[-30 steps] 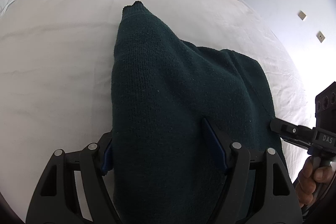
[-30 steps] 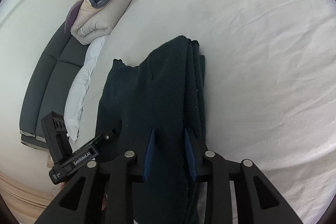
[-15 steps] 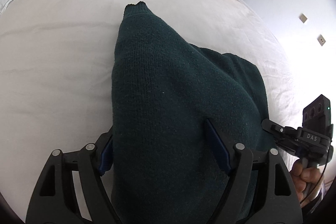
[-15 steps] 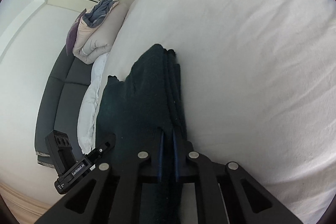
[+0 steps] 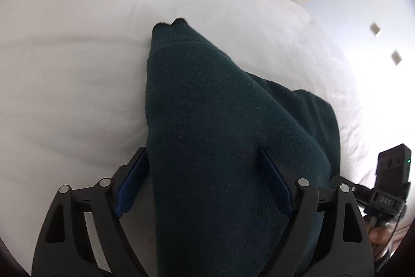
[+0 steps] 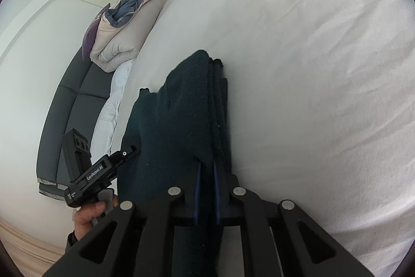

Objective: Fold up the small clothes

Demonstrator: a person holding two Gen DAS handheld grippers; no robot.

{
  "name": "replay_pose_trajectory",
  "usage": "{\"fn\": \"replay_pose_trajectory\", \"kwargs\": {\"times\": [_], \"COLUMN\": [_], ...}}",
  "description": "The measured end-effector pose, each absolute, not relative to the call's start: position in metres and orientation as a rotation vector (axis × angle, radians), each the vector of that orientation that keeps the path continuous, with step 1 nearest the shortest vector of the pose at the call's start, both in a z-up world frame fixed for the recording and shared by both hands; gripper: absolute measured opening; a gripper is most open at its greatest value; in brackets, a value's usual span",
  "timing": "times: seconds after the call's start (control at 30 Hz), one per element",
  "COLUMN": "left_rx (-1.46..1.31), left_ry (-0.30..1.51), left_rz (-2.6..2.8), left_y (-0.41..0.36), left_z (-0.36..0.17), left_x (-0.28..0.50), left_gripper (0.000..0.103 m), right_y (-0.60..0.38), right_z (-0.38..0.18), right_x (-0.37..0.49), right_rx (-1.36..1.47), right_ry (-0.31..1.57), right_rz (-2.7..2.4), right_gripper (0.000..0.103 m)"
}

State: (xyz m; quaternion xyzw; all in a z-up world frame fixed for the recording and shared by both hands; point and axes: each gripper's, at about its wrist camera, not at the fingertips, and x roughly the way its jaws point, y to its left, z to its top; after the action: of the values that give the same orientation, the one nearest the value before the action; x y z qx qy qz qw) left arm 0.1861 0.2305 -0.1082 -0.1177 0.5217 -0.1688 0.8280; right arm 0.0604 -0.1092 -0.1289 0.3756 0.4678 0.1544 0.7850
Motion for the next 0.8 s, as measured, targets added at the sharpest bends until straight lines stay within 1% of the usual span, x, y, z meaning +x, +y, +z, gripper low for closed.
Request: {"fn": "replay_pose_trajectory", "kwargs": {"times": [0.07, 0.1, 0.2, 0.27, 0.3, 0.33, 0.4, 0.43, 0.53, 0.57, 0.6, 0.63, 0.67, 0.7, 0.73, 0.77, 0.8], "left_rx": [-0.221, -0.208, -0.210, -0.198, -0.192, -0.188, -0.227, -0.247, -0.219, -0.175, -0.143, -0.108, -0.072, -0.038, -0.018, 0.007, 0.020], "left_ry": [1.083, 1.073, 1.062, 1.039, 1.038, 1.041, 1.031, 1.030, 1.012, 0.977, 0.939, 0.882, 0.808, 0.727, 0.681, 0.617, 0.579], "left_rz": [-0.351, -0.343, -0.334, -0.328, -0.329, -0.331, -0.338, -0.341, -0.322, -0.300, -0.286, -0.273, -0.257, -0.239, -0.228, -0.204, -0.183], "left_y": [0.228, 0.227, 0.231, 0.233, 0.231, 0.231, 0.236, 0.237, 0.242, 0.240, 0.238, 0.241, 0.241, 0.241, 0.242, 0.243, 0.245], "left_z": [-0.104, -0.100, -0.090, -0.086, -0.088, -0.092, -0.098, -0.100, -0.091, -0.080, -0.071, -0.059, -0.044, -0.027, -0.017, -0.002, 0.008], "left_x": [0.179, 0.175, 0.157, 0.140, 0.134, 0.128, 0.123, 0.119, 0.108, 0.100, 0.092, 0.085, 0.072, 0.057, 0.047, 0.033, 0.023], "left_gripper": [0.085, 0.084, 0.082, 0.082, 0.082, 0.082, 0.082, 0.082, 0.082, 0.079, 0.079, 0.079, 0.079, 0.080, 0.083, 0.094, 0.103], "right_y": [-0.106, -0.103, -0.093, -0.081, -0.073, -0.066, -0.056, -0.059, -0.068, -0.068, -0.068, -0.067, -0.065, -0.063, -0.063, -0.061, -0.058], "right_z": [-0.116, -0.106, -0.076, -0.069, -0.071, -0.076, -0.098, -0.105, -0.102, -0.094, -0.085, -0.073, -0.063, -0.051, -0.042, -0.031, -0.018], "right_x": [0.057, 0.053, 0.032, 0.018, 0.013, 0.010, 0.006, 0.002, -0.005, -0.008, -0.014, -0.020, -0.027, -0.034, -0.045, -0.052, -0.059], "right_rx": [0.778, 0.737, 0.696, 0.677, 0.651, 0.625, 0.605, 0.628, 0.658, 0.634, 0.591, 0.540, 0.500, 0.465, 0.438, 0.408, 0.369], "right_ry": [1.018, 1.012, 0.945, 0.926, 0.944, 0.966, 1.029, 1.015, 0.979, 0.965, 0.940, 0.903, 0.865, 0.820, 0.777, 0.732, 0.680], "right_rz": [0.297, 0.270, 0.333, 0.405, 0.432, 0.438, 0.425, 0.424, 0.412, 0.401, 0.385, 0.361, 0.337, 0.314, 0.295, 0.275, 0.252], "right_gripper": [0.018, 0.025, 0.025, 0.026, 0.032, 0.034, 0.034, 0.032, 0.030, 0.031, 0.034, 0.044, 0.049, 0.059, 0.065, 0.069, 0.077]}}
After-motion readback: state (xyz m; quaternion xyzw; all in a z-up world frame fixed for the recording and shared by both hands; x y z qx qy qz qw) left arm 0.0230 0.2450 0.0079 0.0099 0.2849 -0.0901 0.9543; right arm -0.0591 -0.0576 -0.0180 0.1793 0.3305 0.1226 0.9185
